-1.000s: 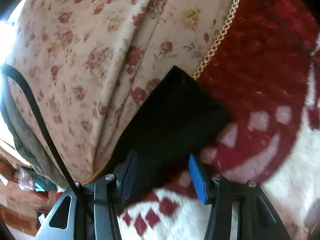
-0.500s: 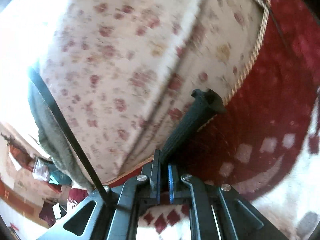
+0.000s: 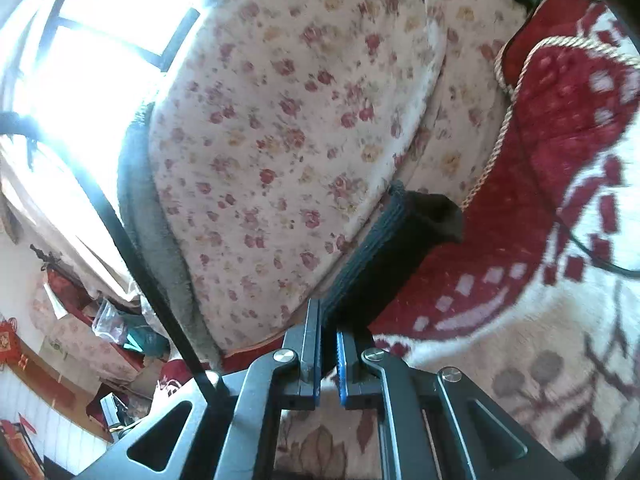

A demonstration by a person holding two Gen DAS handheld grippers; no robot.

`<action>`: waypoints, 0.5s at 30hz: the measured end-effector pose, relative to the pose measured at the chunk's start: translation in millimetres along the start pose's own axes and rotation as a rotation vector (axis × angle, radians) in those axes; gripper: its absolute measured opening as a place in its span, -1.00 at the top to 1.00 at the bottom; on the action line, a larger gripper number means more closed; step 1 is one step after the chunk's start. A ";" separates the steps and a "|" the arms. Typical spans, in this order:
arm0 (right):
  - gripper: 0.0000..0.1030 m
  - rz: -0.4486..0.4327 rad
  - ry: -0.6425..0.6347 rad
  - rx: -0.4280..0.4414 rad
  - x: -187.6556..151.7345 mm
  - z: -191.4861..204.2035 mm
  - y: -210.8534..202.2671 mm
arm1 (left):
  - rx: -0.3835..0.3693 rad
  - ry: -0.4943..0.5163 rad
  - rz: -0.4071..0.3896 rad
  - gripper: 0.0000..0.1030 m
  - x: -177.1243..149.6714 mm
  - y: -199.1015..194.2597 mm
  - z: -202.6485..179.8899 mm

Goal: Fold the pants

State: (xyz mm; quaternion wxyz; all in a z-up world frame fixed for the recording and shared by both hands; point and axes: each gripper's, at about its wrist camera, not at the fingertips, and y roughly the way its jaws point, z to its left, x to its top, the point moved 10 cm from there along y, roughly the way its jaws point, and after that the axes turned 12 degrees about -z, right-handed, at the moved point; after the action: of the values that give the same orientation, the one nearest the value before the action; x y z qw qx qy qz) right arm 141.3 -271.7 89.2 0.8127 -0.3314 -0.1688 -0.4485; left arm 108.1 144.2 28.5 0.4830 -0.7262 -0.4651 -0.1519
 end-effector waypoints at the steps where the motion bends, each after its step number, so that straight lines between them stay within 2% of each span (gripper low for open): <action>1: 0.90 -0.004 -0.002 0.000 0.1 -0.9 -6.8 | -0.010 0.005 -0.004 0.91 -3.1 -9.6 -3.3; 9: 0.90 -0.009 0.015 -0.012 -19.9 -14.6 -72.0 | -0.048 0.107 -0.015 0.91 -48.7 -70.3 -14.5; 15: 0.90 0.023 0.045 -0.040 -54.7 -38.1 -115.2 | -0.059 0.170 -0.020 0.91 -82.3 -98.1 -12.7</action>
State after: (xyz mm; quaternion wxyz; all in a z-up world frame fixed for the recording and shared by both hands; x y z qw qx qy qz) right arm 13.9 -307.8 75.1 0.8146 -0.3396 -0.1377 -0.4496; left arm -12.6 99.9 34.5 0.4978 -0.7198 -0.4249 -0.2315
